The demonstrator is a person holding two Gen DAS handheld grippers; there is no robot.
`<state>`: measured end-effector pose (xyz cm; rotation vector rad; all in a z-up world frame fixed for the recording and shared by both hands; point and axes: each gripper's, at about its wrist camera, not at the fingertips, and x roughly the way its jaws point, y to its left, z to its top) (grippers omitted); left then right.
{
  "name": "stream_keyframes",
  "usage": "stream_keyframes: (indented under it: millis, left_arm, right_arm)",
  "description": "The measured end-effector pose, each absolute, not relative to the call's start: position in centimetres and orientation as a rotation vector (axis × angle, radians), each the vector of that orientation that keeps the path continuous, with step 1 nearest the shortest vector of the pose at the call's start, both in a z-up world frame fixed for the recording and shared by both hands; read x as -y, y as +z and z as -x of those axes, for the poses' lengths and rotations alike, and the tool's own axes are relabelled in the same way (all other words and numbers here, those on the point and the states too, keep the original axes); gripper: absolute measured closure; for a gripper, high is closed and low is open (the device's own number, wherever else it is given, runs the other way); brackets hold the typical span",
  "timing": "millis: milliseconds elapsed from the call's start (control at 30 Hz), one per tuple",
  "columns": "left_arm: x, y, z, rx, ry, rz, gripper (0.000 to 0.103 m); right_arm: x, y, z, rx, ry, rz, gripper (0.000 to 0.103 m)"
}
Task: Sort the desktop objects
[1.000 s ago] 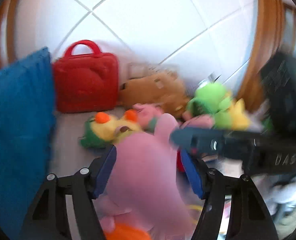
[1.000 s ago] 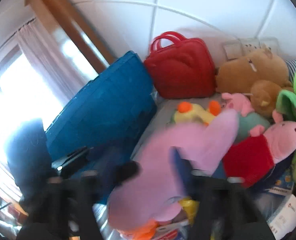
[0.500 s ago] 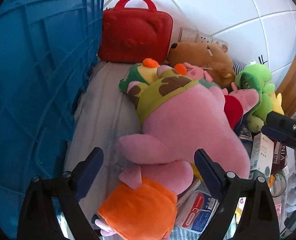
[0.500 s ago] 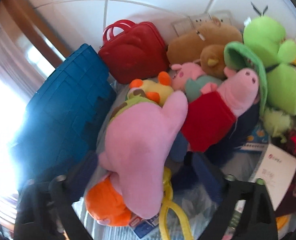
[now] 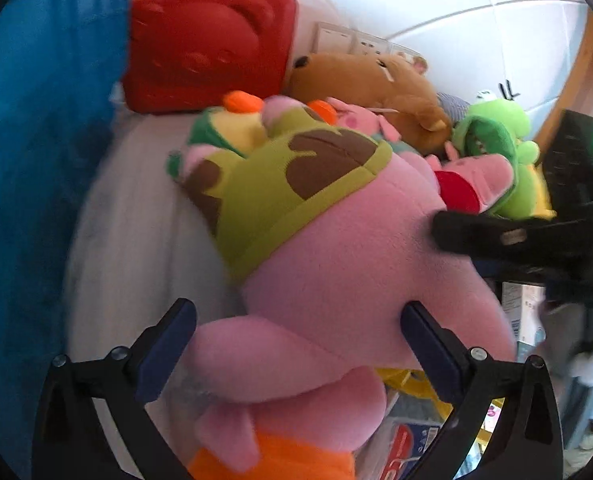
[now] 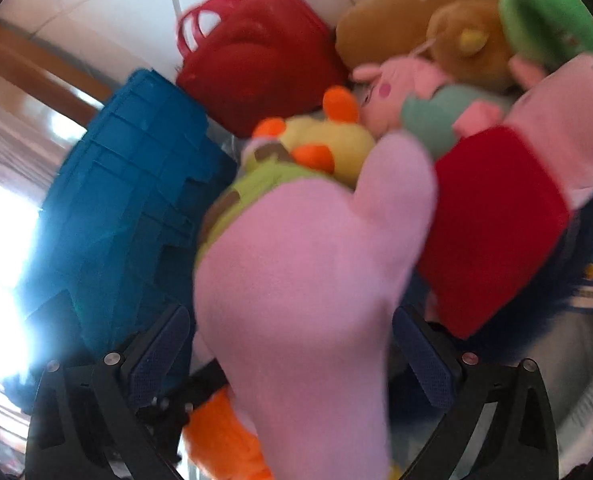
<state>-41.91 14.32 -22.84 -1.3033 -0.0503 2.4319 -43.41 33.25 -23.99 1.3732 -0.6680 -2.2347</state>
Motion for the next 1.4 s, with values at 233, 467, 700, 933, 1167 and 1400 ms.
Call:
stream_keyframes:
  millis: [233,467,700,933,1167,1400]
  left_arm:
    - [-14.9,-25.2,44.5,0.156,2.333,1.348,0.0]
    - [-16.4,-25.2,45.5,0.153,2.334,1.308,0.0]
    - [-16.4,-21.8,43.2,0.087,2.393,1.14,0.002]
    - [-17.3,-17.1,40.1,0.021,2.432,1.01,0.016]
    - [-18.6,-17.3,38.3,-0.014,2.427,1.103,0.018]
    - [-16.7,-21.0,38.9,0.094,2.417,1.304,0.0]
  right_arm:
    - [-32.8,-27.0,45.6,0.682,-2.189,-1.403,0.0]
    - [-32.9,-27.3,46.3,0.661,-2.17,-1.369,0.0]
    - [-33.5,-24.8,44.1,0.644,-2.199,-1.244,0.002]
    - [-34.7,-19.9,40.7,0.574,-2.306,-1.11,0.01]
    - [-36.5,-21.0,38.5,0.622,-2.291,-1.23,0.027]
    - [-38.3,-21.8,37.0,0.687,-2.266,-1.311,0.018]
